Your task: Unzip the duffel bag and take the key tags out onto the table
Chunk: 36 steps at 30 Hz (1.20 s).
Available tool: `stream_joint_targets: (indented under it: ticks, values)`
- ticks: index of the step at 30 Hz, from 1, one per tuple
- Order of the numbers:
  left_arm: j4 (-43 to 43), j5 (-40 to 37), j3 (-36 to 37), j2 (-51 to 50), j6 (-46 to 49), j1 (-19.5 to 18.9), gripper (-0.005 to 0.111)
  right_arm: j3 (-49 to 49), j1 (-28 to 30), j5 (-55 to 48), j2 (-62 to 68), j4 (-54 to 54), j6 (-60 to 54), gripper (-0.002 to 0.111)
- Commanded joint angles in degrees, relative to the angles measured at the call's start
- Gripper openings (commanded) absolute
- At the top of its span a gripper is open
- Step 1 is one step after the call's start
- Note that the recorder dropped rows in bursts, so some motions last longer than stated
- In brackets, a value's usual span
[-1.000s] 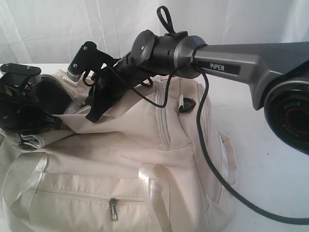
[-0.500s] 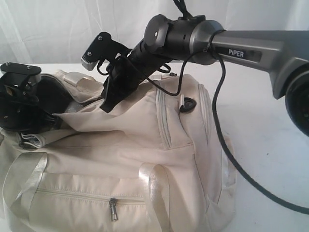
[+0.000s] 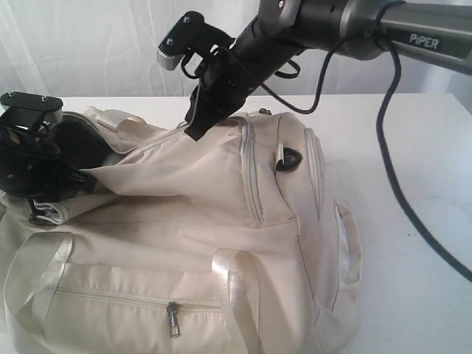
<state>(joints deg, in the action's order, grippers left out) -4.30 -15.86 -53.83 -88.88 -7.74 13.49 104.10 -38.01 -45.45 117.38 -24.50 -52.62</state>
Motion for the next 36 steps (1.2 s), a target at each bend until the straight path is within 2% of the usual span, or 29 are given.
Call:
stream_joint_targets:
  ticks: [1, 10, 26, 31, 36]
  values:
    - [-0.81, -1.61, 0.06, 0.25, 0.2, -0.24, 0.0, -0.19, 2.37, -1.88, -3.06, 1.76, 1.45, 0.0]
    - [-0.81, -0.79, 0.06, 0.25, 0.2, -0.24, 0.0, -0.29, 5.86, -8.05, -6.6, 3.84, 4.73, 0.0]
    - [-0.81, -0.13, 0.06, 0.25, 0.2, -0.24, 0.0, -7.89, 11.81, -8.28, -16.82, 3.96, 6.37, 0.0]
    - [-0.81, 0.16, 0.06, 0.6, 0.06, -0.24, 0.0, -9.52, 12.31, -7.98, -19.31, 3.71, 7.16, 0.0]
    - [-0.67, 3.72, 0.06, 3.3, -0.08, -0.24, 0.0, -11.04, 12.31, -9.59, -20.23, 3.57, 10.29, 0.0]
